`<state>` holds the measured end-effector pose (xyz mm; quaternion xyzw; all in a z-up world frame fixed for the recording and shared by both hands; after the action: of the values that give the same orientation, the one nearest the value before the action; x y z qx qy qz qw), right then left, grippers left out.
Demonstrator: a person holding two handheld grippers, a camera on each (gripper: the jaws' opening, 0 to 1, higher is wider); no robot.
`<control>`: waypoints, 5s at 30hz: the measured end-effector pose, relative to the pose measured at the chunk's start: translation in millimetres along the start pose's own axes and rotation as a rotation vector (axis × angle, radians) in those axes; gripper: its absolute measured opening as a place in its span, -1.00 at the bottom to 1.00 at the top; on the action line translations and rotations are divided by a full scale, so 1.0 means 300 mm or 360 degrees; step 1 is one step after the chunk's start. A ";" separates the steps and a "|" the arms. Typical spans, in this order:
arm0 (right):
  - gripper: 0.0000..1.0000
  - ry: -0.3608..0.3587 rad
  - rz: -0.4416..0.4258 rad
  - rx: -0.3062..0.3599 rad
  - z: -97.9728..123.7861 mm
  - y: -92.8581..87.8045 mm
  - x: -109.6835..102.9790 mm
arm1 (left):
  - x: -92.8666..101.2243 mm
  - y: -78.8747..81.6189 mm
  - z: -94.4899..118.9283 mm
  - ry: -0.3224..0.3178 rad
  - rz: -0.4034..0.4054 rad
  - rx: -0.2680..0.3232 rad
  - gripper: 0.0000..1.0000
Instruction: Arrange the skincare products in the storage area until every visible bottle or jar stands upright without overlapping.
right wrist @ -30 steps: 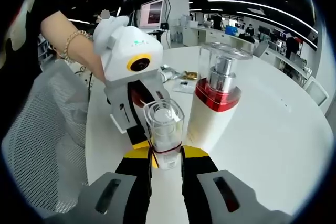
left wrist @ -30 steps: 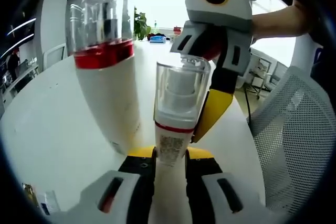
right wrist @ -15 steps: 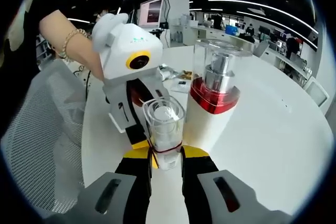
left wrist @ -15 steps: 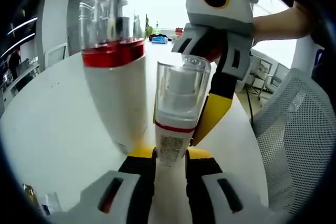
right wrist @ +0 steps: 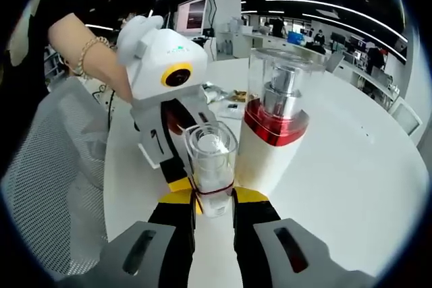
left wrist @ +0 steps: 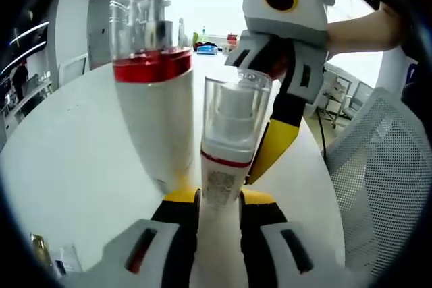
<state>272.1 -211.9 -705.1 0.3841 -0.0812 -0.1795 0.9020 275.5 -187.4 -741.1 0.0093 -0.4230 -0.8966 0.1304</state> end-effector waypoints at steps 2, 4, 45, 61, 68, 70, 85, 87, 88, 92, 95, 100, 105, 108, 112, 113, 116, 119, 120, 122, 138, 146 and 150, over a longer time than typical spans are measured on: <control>-0.59 -0.0004 -0.0001 0.0000 0.001 0.002 -0.001 | -0.001 -0.004 0.006 0.0008 0.0004 -0.0004 -0.64; -0.59 -0.0003 0.0000 -0.0003 0.001 0.000 -0.002 | 0.001 -0.005 0.012 0.0016 0.0008 -0.0008 -0.63; -0.59 0.0072 0.0141 -0.0084 -0.016 -0.025 -0.002 | 0.079 -0.024 0.058 0.0015 0.0040 -0.0009 -0.68; -0.51 0.0060 0.0119 -0.0116 -0.015 -0.044 0.001 | 0.074 -0.030 0.068 0.0037 0.0046 -0.0026 -0.67; -0.39 -0.0002 0.0057 -0.0112 0.014 -0.058 -0.005 | 0.044 -0.048 0.109 0.0096 0.0113 -0.0034 -0.52; -0.33 -0.0016 0.0036 -0.0107 0.020 -0.058 -0.014 | 0.043 -0.048 0.117 0.0111 0.0133 -0.0034 -0.45; 0.13 -0.0197 -0.0084 -0.0063 0.088 -0.040 -0.048 | 0.067 -0.099 0.242 0.0263 0.0352 -0.0026 0.03; 0.21 -0.0219 -0.0101 -0.0049 0.097 -0.034 -0.058 | 0.071 -0.105 0.259 0.0287 0.0382 -0.0021 0.10; 0.23 -0.0232 -0.0107 -0.0041 0.102 -0.030 -0.065 | 0.076 -0.106 0.273 0.0300 0.0401 -0.0011 0.14; 0.30 -0.0249 -0.0134 -0.0026 0.108 -0.028 -0.084 | 0.078 -0.127 0.312 0.0347 0.0460 0.0014 0.22; 0.36 -0.0263 -0.0154 -0.0024 0.108 -0.028 -0.107 | 0.092 -0.134 0.347 0.0380 0.0504 0.0036 0.26; 0.42 -0.0261 -0.0189 -0.0010 0.114 -0.021 -0.144 | 0.110 -0.158 0.397 0.0433 0.0583 0.0052 0.34; 0.45 -0.0254 -0.0194 0.0005 0.118 -0.008 -0.176 | 0.131 -0.189 0.441 0.0474 0.0638 0.0077 0.40; 0.47 -0.0251 -0.0205 0.0018 0.120 0.000 -0.195 | 0.132 -0.210 0.472 0.0499 0.0663 0.0086 0.43; 0.56 -0.0250 -0.0218 0.0027 0.117 0.008 -0.217 | 0.149 -0.230 0.510 0.0538 0.0708 0.0113 0.49; 0.57 -0.0250 -0.0221 0.0030 0.117 0.008 -0.224 | 0.149 -0.234 0.519 0.0544 0.0715 0.0120 0.50; 0.59 -0.0241 -0.0234 0.0043 0.120 0.015 -0.247 | 0.171 -0.242 0.546 0.0581 0.0738 0.0135 0.54; 0.63 -0.0246 -0.0242 0.0056 0.129 0.024 -0.265 | 0.174 -0.258 0.577 0.0612 0.0760 0.0151 0.56; 0.65 -0.0245 -0.0253 0.0063 0.133 0.028 -0.270 | 0.172 -0.264 0.585 0.0621 0.0763 0.0155 0.57; 0.69 -0.0241 -0.0271 0.0082 0.140 0.035 -0.278 | 0.186 -0.265 0.602 0.0644 0.0782 0.0166 0.60; 0.88 -0.0254 -0.0371 0.0154 0.189 0.060 -0.329 | 0.220 -0.271 0.750 0.0797 0.0859 0.0239 0.71; 0.99 -0.0273 -0.0437 0.0170 0.203 0.054 -0.353 | 0.250 -0.252 0.799 0.0823 0.0869 0.0262 0.79; 0.99 -0.0272 -0.0458 0.0202 0.216 0.065 -0.353 | 0.253 -0.249 0.827 0.0845 0.0881 0.0276 0.86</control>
<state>161.1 -201.7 -647.0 0.4313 -0.1131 -0.3332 0.8308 153.8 27.2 -631.7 0.1373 -0.4353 -0.7549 0.4710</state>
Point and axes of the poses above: the point that each gripper's makers call its tool centre point, and the gripper's own axes: z roughly backward along the fingers, x roughly to its right, y roughly out of its top, the point moved 2 cm from there along z, roughly backward along the fingers, and after that the axes turned 5 degrees about -x, right-handed, at the moved point
